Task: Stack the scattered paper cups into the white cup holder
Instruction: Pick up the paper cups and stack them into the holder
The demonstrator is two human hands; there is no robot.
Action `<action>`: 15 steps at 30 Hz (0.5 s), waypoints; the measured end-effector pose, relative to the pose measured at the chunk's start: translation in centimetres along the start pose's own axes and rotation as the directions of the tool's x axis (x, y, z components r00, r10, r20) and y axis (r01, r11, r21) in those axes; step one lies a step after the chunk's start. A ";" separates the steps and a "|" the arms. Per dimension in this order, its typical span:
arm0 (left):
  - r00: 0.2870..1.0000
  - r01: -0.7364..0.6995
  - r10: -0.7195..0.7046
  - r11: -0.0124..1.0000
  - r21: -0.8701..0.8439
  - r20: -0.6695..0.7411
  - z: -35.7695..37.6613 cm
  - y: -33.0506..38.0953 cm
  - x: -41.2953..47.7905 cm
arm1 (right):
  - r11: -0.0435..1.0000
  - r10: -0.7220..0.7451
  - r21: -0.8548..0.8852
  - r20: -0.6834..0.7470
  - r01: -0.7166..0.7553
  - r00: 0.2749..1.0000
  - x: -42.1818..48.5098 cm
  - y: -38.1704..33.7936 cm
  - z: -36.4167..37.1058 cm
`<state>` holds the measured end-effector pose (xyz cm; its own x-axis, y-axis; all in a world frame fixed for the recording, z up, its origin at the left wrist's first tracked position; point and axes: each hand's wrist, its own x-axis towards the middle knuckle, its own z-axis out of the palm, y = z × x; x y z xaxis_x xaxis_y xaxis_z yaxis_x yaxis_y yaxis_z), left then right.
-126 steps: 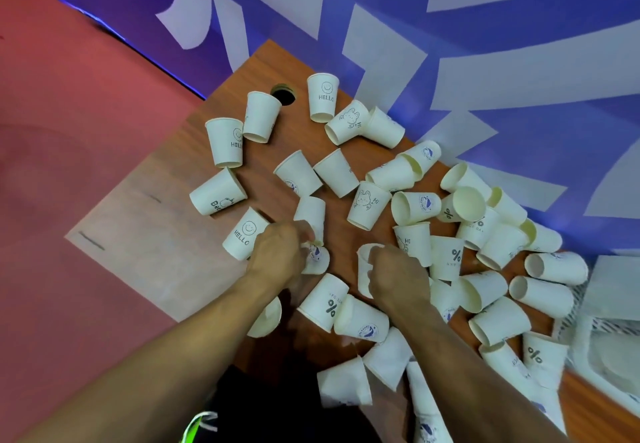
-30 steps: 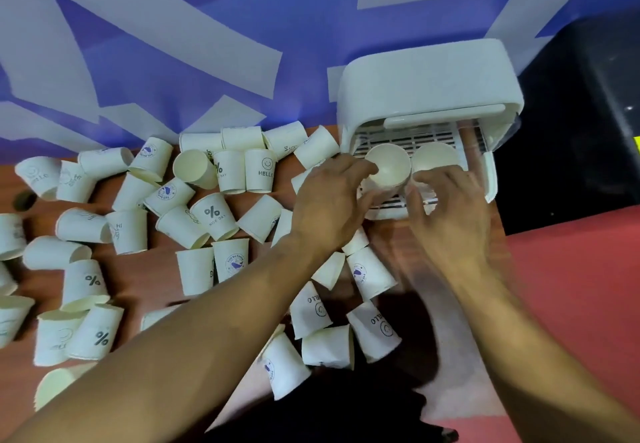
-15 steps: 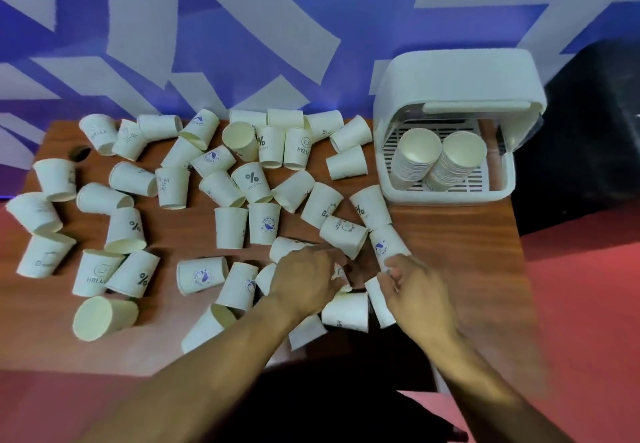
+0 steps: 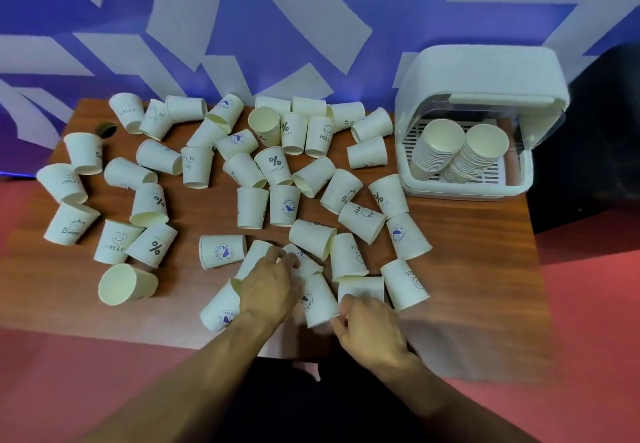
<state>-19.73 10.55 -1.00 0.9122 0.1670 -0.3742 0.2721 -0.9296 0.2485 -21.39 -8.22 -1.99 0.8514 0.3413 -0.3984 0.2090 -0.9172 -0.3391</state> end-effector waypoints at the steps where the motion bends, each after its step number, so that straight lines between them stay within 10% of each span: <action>1: 1.000 0.003 -0.003 1.000 -0.018 -0.010 0.1 -0.3 0.2 | 0.999 0.035 0.018 0.015 -0.035 0.999 0.3 -0.5 0.5; 15: 0.995 -0.020 0.018 1.000 0.019 0.101 0.7 -1.5 2.3 | 0.612 0.488 0.607 0.215 -0.507 0.846 1.9 -2.6 4.9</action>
<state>-18.26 12.09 -2.84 0.8812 0.1162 -0.4582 0.2479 -0.9389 0.2387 -22.74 -4.15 -6.03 0.7191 -0.1146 -0.6854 -0.5954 -0.6102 -0.5226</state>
